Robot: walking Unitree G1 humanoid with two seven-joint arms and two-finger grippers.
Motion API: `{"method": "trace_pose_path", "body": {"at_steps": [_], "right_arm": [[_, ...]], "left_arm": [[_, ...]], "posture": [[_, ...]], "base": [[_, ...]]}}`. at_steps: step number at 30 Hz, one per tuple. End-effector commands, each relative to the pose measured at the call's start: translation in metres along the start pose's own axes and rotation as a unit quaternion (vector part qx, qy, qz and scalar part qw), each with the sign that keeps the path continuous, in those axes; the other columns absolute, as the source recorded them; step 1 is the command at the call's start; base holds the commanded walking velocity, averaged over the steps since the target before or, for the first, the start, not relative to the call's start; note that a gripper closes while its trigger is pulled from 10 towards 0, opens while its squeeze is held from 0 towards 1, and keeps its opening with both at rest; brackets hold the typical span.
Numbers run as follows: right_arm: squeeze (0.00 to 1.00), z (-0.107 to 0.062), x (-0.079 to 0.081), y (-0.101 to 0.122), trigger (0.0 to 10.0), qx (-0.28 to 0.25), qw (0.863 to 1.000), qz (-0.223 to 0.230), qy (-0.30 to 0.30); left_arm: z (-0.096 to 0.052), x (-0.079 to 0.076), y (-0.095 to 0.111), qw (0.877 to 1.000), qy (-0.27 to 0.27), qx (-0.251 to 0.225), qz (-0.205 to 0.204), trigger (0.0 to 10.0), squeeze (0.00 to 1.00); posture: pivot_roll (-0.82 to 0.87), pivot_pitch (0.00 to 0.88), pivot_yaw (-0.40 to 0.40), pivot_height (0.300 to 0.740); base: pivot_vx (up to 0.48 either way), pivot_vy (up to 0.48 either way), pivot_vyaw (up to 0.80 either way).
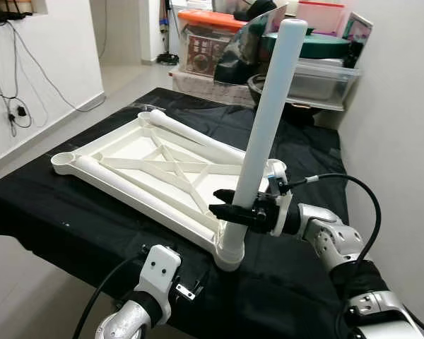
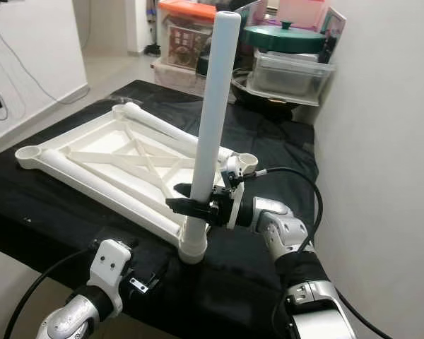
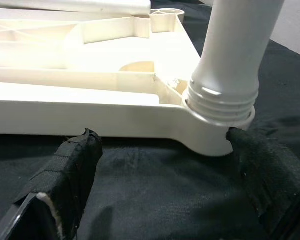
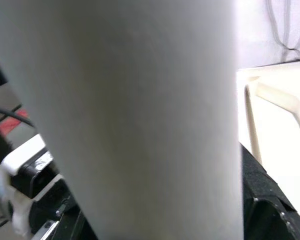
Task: Building children table
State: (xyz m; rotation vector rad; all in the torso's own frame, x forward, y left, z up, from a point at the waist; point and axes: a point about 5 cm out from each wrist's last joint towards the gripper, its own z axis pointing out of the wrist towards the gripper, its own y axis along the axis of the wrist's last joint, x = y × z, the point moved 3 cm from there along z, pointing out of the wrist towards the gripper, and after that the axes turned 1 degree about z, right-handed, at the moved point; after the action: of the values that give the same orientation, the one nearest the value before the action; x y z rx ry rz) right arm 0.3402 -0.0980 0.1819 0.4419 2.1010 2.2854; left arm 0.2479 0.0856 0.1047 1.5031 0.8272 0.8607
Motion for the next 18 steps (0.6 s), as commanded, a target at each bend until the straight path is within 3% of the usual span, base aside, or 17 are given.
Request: {"method": "trace_pose_path", "body": {"at_steps": [1, 2, 6, 7, 9, 10, 11, 13, 15, 16, 17, 18], "right_arm": [[0.00, 0.011, -0.017, 0.005, 0.0, -0.020, 0.998, -0.017, -0.064], [0.00, 0.010, -0.027, 0.007, 0.0, -0.026, 0.994, -0.028, -0.107], [0.00, 0.006, -0.037, 0.008, 0.0, -0.032, 0.986, -0.034, -0.161], [0.00, 0.000, -0.048, 0.008, 0.0, -0.036, 0.975, -0.033, -0.217], [0.00, -0.020, -0.072, 0.001, 0.0, -0.044, 0.928, -0.024, -0.369], [0.00, -0.034, -0.082, -0.004, 0.0, -0.051, 0.894, -0.011, -0.445], [0.00, -0.034, -0.082, -0.004, 0.0, -0.051, 0.894, -0.011, -0.445], [0.00, -0.058, -0.091, -0.010, 0.0, -0.059, 0.840, -0.001, -0.539], [0.00, -0.058, -0.091, -0.010, 0.0, -0.059, 0.840, -0.001, -0.539], [0.00, -0.082, -0.096, -0.013, 0.0, -0.064, 0.785, 0.004, -0.616], [0.00, -0.107, -0.096, -0.014, 0.0, -0.071, 0.717, -0.006, -0.694], [0.00, -0.107, -0.096, -0.014, 0.0, -0.071, 0.717, -0.006, -0.694]], "left_arm": [[-0.001, -0.002, -0.003, 1.000, -0.002, 0.006, -0.002, 10.0, 0.00], [-0.001, -0.002, -0.003, 1.000, -0.002, 0.006, -0.002, 10.0, 0.00], [0.000, -0.002, -0.003, 1.000, -0.002, 0.006, -0.003, 10.0, 0.00], [0.000, -0.002, -0.003, 1.000, -0.002, 0.006, -0.003, 10.0, 0.00], [0.000, -0.002, -0.003, 1.000, -0.003, 0.006, -0.004, 10.0, 0.00], [0.000, -0.002, -0.003, 1.000, -0.003, 0.006, -0.004, 10.0, 0.00], [0.000, -0.002, -0.003, 1.000, -0.003, 0.006, -0.004, 10.0, 0.00], [0.000, -0.002, -0.003, 1.000, -0.003, 0.006, -0.004, 10.0, 0.00], [0.000, -0.002, -0.003, 1.000, -0.003, 0.006, -0.004, 10.0, 0.00], [0.000, -0.002, -0.003, 1.000, -0.003, 0.006, -0.004, 10.0, 0.00], [0.000, -0.002, -0.003, 1.000, -0.002, 0.006, -0.003, 10.0, 0.00], [0.000, -0.002, -0.003, 1.000, -0.002, 0.006, -0.003, 10.0, 0.00]], "posture": [[0.22, 0.000, -0.105, 0.740], [0.22, 0.000, -0.105, 0.740], [0.22, 0.000, -0.104, 0.740], [0.22, 0.000, -0.106, 0.740], [0.21, 0.000, -0.102, 0.740], [0.21, 0.000, -0.104, 0.740], [0.21, 0.000, -0.104, 0.740], [0.22, 0.000, -0.105, 0.740], [0.22, 0.000, -0.105, 0.740], [0.22, 0.000, -0.106, 0.740], [0.22, 0.000, -0.107, 0.740], [0.22, 0.000, -0.107, 0.740]], "base": [[0.000, 0.000, 0.00], [0.000, 0.000, 0.00], [0.000, 0.000, 0.00], [0.000, 0.000, 0.00], [0.000, 0.000, 0.00], [0.000, 0.000, 0.00], [0.000, 0.000, 0.00], [0.000, 0.000, 0.00], [0.000, 0.000, 0.00], [0.000, 0.000, 0.00], [0.000, 0.000, 0.00], [0.000, 0.000, 0.00]]}}
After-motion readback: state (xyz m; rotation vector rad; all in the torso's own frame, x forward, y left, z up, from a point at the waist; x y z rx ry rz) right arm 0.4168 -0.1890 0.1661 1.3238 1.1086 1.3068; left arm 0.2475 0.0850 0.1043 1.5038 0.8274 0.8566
